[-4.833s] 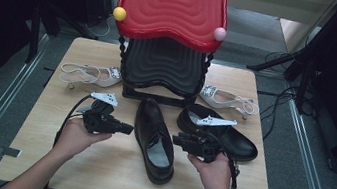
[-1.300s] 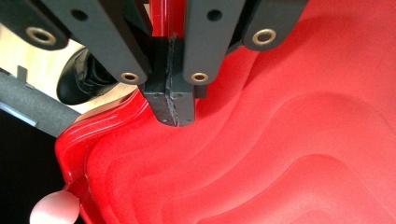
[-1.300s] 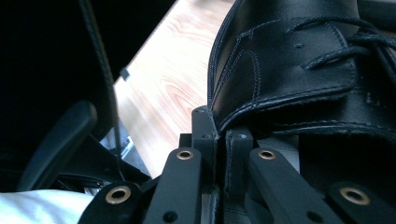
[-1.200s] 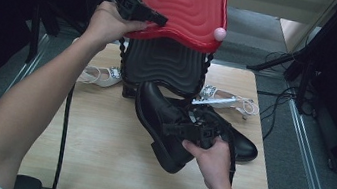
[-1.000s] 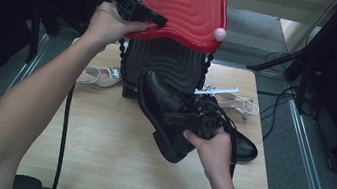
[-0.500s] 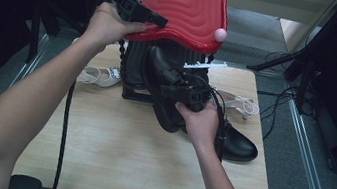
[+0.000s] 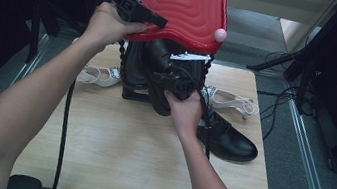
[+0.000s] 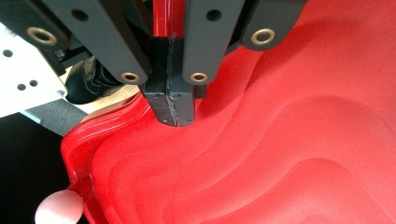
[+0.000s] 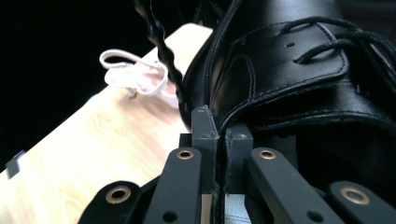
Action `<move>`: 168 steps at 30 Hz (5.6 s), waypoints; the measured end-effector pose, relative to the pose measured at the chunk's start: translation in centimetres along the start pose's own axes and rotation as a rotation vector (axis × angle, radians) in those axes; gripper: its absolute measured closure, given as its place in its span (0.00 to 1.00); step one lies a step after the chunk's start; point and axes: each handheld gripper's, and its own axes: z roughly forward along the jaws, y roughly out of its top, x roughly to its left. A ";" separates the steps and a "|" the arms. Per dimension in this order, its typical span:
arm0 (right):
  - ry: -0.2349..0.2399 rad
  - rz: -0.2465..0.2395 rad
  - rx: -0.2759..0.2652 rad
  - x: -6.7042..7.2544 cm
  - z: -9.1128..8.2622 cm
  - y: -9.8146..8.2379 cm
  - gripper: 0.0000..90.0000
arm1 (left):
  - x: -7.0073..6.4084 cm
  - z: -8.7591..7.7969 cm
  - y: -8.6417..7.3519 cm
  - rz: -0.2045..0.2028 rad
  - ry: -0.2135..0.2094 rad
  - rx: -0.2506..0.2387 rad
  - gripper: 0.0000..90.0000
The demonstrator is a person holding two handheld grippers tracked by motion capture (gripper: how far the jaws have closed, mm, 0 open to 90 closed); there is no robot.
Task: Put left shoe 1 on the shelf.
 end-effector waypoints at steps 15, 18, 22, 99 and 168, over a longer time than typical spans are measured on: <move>-0.059 -0.022 -0.093 0.8 3.1 0.7 0.97 | 0.0 0.0 -0.1 -0.008 -0.006 -0.008 1.00; -0.067 -0.041 -0.097 1.0 3.6 1.0 0.97 | 0.0 0.0 0.0 -0.010 -0.010 -0.009 1.00; -0.087 -0.055 -0.113 0.9 4.1 1.4 0.97 | 0.1 -0.1 -0.1 -0.012 -0.017 -0.012 1.00; 0.042 -0.054 0.039 0.2 2.3 -3.4 1.00 | -0.2 0.2 0.1 -0.028 0.030 0.006 1.00; 0.160 0.001 0.127 -4.2 -5.0 -10.8 0.80 | -3.7 -1.4 -12.0 -0.006 -0.137 0.006 0.61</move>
